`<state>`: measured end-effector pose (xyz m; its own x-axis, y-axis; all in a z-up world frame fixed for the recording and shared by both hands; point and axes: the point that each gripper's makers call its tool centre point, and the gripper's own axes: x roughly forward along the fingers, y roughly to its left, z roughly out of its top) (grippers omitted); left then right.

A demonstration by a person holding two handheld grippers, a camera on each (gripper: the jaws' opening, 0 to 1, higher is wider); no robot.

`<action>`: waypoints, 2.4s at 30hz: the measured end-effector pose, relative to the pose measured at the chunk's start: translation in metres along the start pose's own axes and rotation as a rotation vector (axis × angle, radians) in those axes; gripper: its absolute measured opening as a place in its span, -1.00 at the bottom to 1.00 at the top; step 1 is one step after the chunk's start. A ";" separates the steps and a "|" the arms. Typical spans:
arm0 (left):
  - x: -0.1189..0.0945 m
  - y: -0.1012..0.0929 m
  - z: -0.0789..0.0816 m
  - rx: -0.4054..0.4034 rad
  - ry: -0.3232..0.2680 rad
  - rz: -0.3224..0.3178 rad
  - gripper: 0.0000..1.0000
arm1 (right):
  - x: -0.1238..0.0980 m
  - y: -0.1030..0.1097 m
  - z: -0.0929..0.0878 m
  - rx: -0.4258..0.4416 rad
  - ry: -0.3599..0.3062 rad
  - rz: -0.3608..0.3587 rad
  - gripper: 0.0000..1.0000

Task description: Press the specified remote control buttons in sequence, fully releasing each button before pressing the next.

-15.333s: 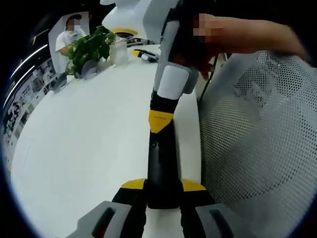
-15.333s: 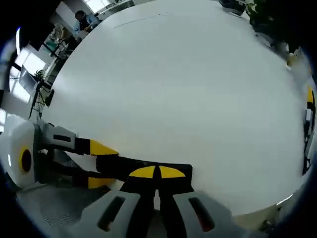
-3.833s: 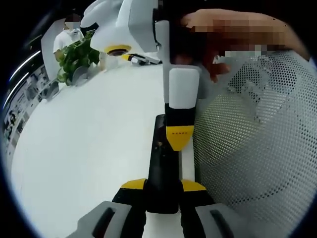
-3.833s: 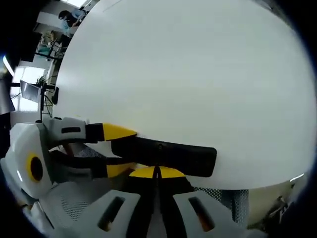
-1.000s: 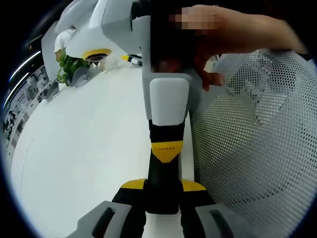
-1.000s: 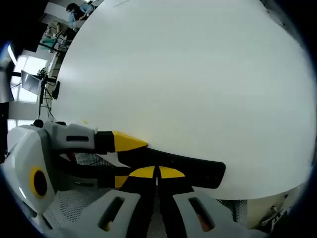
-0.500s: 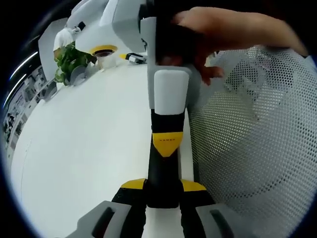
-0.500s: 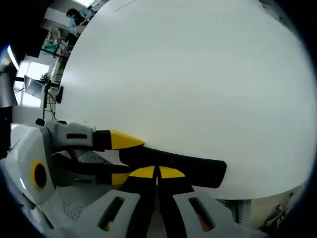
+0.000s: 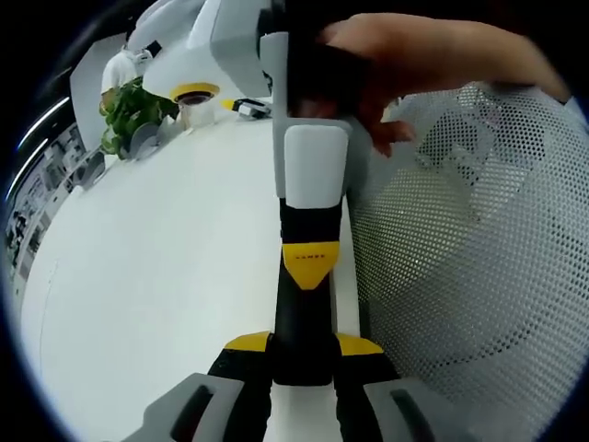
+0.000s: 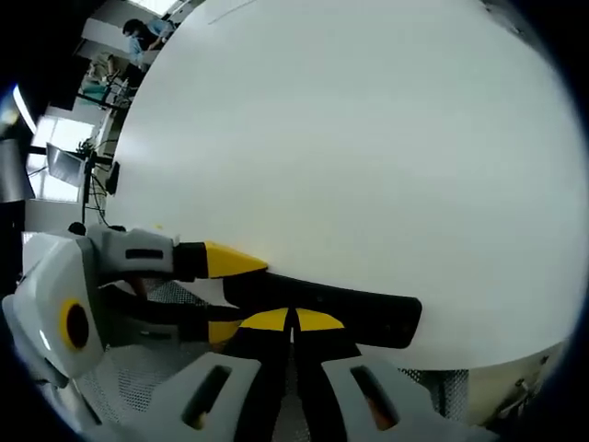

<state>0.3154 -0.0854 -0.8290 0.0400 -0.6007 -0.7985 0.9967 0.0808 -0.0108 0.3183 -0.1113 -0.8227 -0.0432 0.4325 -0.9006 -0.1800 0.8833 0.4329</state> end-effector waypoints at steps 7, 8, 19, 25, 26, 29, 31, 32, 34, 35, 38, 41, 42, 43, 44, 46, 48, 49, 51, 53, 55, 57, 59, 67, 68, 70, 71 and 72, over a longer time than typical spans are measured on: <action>0.000 0.000 0.000 -0.001 -0.001 0.000 -0.51 | 0.002 0.009 0.003 -0.029 -0.007 0.036 -1.00; 0.000 0.000 0.000 -0.001 -0.001 0.000 -0.51 | 0.002 0.010 0.002 -0.031 -0.006 0.038 -1.00; 0.001 0.001 0.000 -0.005 -0.001 0.001 -0.51 | 0.006 0.008 0.002 -0.050 0.001 0.021 -1.00; 0.001 0.001 0.000 -0.004 0.001 0.002 -0.51 | 0.006 0.006 0.003 0.018 0.000 0.051 -1.00; 0.001 0.000 0.000 -0.004 0.002 0.002 -0.51 | 0.006 0.006 0.003 0.021 0.002 0.052 -1.00; 0.001 0.001 0.000 -0.003 0.004 0.002 -0.51 | 0.006 0.008 0.003 0.022 0.003 0.047 -1.00; 0.001 0.001 0.000 -0.003 0.003 0.002 -0.51 | 0.006 0.008 0.003 0.021 0.004 0.043 -1.00; 0.001 0.001 0.000 -0.003 0.004 0.002 -0.51 | 0.006 0.007 0.004 0.021 0.005 0.040 -1.00; 0.001 0.001 0.000 -0.005 0.004 0.003 -0.51 | 0.006 0.007 0.004 0.023 0.004 0.041 -1.00; 0.001 0.001 0.000 -0.005 0.004 0.004 -0.51 | 0.006 0.007 0.004 0.029 0.003 0.045 -1.00; 0.001 0.001 0.000 -0.011 0.006 0.009 -0.50 | 0.005 0.008 0.003 0.033 0.003 0.051 -1.00; 0.001 0.001 0.001 -0.015 0.004 0.010 -0.50 | 0.006 0.010 0.003 -0.006 0.005 0.034 -1.00; 0.001 0.001 0.001 -0.016 0.002 0.010 -0.50 | 0.005 0.010 0.003 -0.018 0.006 0.029 -1.00; 0.002 0.001 0.001 -0.017 0.000 0.010 -0.50 | 0.005 0.010 0.003 -0.028 0.006 0.026 -1.00; 0.002 0.001 0.001 -0.017 -0.001 0.010 -0.50 | 0.006 0.010 0.003 -0.030 0.006 0.024 -1.00; 0.001 0.001 0.001 -0.019 -0.003 0.010 -0.50 | 0.005 0.009 0.002 -0.024 0.004 0.025 -1.00; 0.001 0.001 0.001 -0.019 -0.004 0.010 -0.50 | 0.005 0.008 0.003 -0.020 0.002 0.027 -1.00; 0.001 0.001 0.001 -0.021 -0.004 0.010 -0.50 | 0.005 0.008 0.003 -0.022 0.001 0.027 -1.00; 0.001 0.001 0.001 -0.023 -0.004 0.010 -0.50 | 0.004 0.009 0.004 -0.035 -0.006 0.019 -1.00; 0.001 0.001 0.001 -0.022 -0.004 0.011 -0.50 | 0.002 0.009 0.005 -0.039 -0.015 0.021 -1.00; 0.002 0.001 0.001 -0.020 -0.002 0.013 -0.50 | -0.002 0.011 0.008 -0.029 -0.041 0.032 -1.00; 0.002 0.001 0.001 -0.021 0.000 0.013 -0.50 | -0.004 0.012 0.009 -0.018 -0.053 0.047 -1.00; 0.002 0.001 0.001 -0.021 0.002 0.014 -0.50 | -0.006 0.015 0.012 -0.007 -0.070 0.067 -1.00; 0.002 0.001 0.001 -0.019 0.002 0.014 -0.50 | -0.030 0.005 0.035 0.030 -0.236 0.052 -1.00; 0.002 0.001 0.001 -0.018 0.002 0.013 -0.50 | -0.034 0.004 0.039 0.027 -0.260 0.048 -1.00; 0.001 0.001 0.001 -0.017 0.002 0.013 -0.50 | -0.043 0.007 0.046 0.030 -0.317 0.058 -1.00; 0.002 0.001 0.001 -0.018 0.003 0.015 -0.50 | -0.047 0.009 0.048 0.022 -0.335 0.061 -1.00; 0.002 0.001 0.001 -0.017 0.003 0.015 -0.50 | -0.052 0.012 0.053 -0.012 -0.371 0.062 -1.00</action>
<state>0.3168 -0.0872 -0.8301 0.0544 -0.5966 -0.8007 0.9947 0.1027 -0.0090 0.3703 -0.1136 -0.7684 0.3045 0.5234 -0.7958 -0.1997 0.8520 0.4840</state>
